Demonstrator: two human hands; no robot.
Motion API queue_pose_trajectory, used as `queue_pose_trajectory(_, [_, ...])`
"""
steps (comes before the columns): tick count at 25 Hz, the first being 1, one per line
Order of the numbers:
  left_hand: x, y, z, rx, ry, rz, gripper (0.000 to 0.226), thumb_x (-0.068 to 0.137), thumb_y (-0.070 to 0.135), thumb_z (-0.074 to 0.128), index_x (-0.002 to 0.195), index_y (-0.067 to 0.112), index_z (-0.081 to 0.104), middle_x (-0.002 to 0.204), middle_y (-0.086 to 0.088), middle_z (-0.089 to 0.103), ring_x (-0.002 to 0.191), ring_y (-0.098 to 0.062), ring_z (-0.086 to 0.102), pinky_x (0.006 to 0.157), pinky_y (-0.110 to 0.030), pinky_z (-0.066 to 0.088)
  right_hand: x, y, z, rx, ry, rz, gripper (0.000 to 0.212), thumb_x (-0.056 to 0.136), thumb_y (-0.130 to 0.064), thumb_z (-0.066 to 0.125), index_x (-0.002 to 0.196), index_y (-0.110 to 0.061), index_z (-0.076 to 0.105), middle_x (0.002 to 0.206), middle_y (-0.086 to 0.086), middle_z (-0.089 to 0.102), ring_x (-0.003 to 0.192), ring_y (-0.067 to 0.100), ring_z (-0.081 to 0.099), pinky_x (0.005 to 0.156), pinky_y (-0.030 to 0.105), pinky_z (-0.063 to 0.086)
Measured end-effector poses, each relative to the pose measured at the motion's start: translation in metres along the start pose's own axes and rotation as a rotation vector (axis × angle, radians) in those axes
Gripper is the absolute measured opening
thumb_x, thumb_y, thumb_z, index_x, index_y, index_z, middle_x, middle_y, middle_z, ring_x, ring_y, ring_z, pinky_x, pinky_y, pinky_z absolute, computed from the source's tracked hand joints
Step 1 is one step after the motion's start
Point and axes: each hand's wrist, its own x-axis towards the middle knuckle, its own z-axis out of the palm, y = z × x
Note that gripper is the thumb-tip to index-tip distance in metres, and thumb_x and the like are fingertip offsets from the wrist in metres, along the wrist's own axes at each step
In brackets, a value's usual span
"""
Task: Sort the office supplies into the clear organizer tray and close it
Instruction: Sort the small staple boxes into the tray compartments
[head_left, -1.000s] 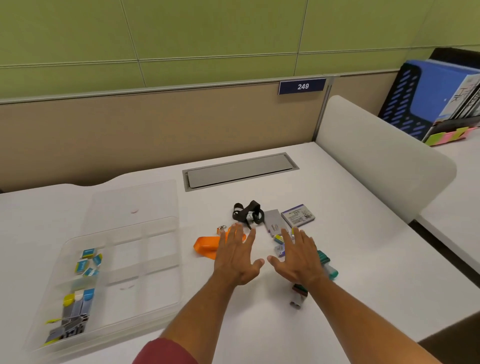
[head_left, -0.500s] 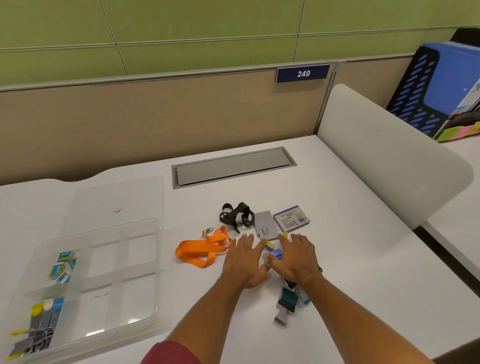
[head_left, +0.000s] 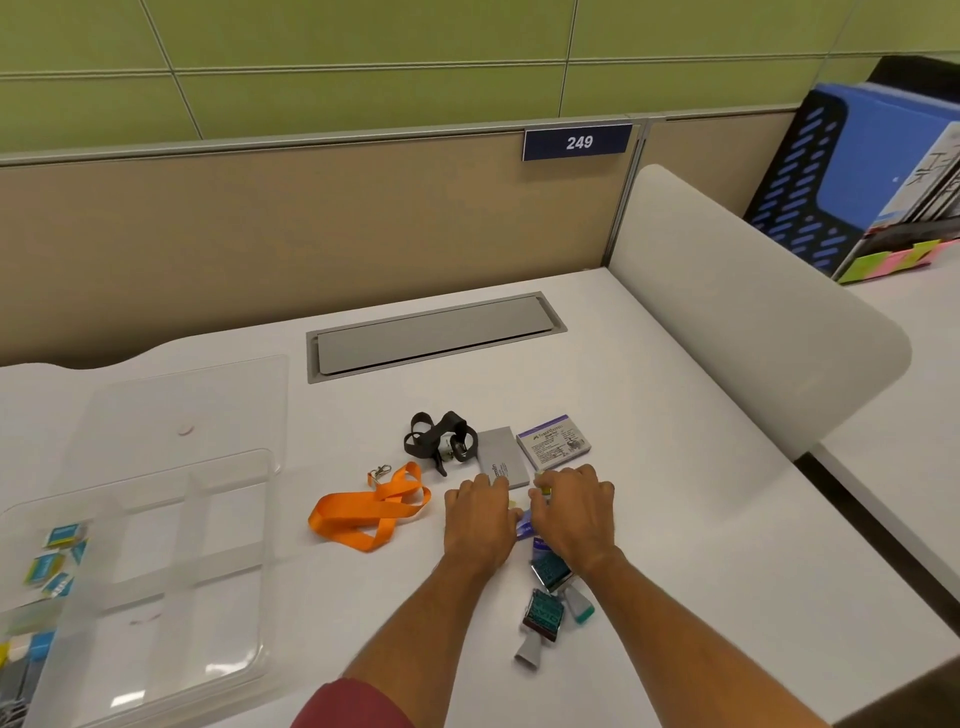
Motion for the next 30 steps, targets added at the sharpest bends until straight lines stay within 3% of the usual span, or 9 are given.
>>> queue_pose_trajectory(5, [-0.002,-0.003,0.001,-0.047,0.019,-0.011,0.037,0.097,0.034,0.047,0.130,0.017,0.049,0.130,-0.007,0.057,0.112,-0.022,0.054,0.096,-0.035,0.042,0.000,-0.001,0.002,0.032,0.033,0.027,0.018,0.093,-0.033,0.056,0.102,-0.026,0.071,0.103,0.000,0.072,0.101,0.019,0.056,0.088,0.035,0.045])
queue_pose_trajectory(9, [-0.008,-0.017,-0.012,-0.055,0.094,0.008,0.039,0.096,0.025,0.053,0.133,0.016,0.048,0.133,-0.009,0.053,0.115,-0.020,0.052,0.092,-0.028,0.046,-0.002,-0.017,-0.005,0.232,0.050,-0.004,0.005,0.090,-0.023,0.061,0.094,-0.020,0.060,0.104,0.004,0.068,0.094,0.020,0.061,0.079,0.031,0.055])
queue_pose_trajectory(12, [-0.014,-0.028,-0.027,-0.085,0.126,-0.010,0.032,0.097,0.016,0.051,0.129,0.012,0.051,0.134,-0.011,0.049,0.112,-0.021,0.055,0.085,-0.026,0.047,-0.005,-0.036,-0.010,0.339,0.040,-0.062,0.018,0.088,-0.017,0.061,0.104,-0.018,0.052,0.104,0.007,0.060,0.091,0.022,0.059,0.071,0.028,0.052])
queue_pose_trajectory(16, [-0.030,-0.051,-0.050,-0.157,0.179,-0.053,0.023,0.100,0.017,0.046,0.120,0.011,0.053,0.125,-0.012,0.050,0.097,-0.022,0.058,0.070,-0.024,0.041,-0.009,-0.068,-0.010,0.364,0.030,-0.155,0.034,0.086,-0.011,0.056,0.119,-0.014,0.058,0.106,0.012,0.055,0.093,0.027,0.056,0.078,0.033,0.045])
queue_pose_trajectory(21, [-0.059,-0.093,-0.075,-0.155,0.223,-0.101,0.025,0.095,0.014,0.054,0.119,0.016,0.057,0.117,-0.007,0.050,0.089,-0.019,0.059,0.070,-0.022,0.044,-0.026,-0.112,-0.006,0.424,-0.025,-0.238,0.027,0.089,-0.014,0.058,0.116,-0.016,0.061,0.112,0.010,0.055,0.099,0.023,0.057,0.085,0.029,0.046])
queue_pose_trajectory(25, [-0.085,-0.132,-0.094,-0.184,0.267,-0.129,0.020,0.095,0.025,0.046,0.105,0.013,0.059,0.105,-0.009,0.047,0.082,-0.029,0.059,0.073,-0.036,0.050,-0.045,-0.152,-0.003,0.470,-0.070,-0.299,0.026,0.087,-0.012,0.057,0.113,-0.017,0.061,0.108,0.008,0.056,0.099,0.022,0.055,0.080,0.028,0.042])
queue_pose_trajectory(30, [-0.115,-0.183,-0.116,-0.222,0.274,-0.176,0.038,0.077,0.011,0.059,0.115,0.016,0.054,0.111,-0.004,0.044,0.087,-0.025,0.058,0.073,-0.031,0.051,-0.069,-0.203,0.004,0.488,-0.137,-0.324,0.043,0.078,-0.007,0.059,0.119,-0.018,0.058,0.113,0.007,0.058,0.107,0.024,0.054,0.086,0.030,0.043])
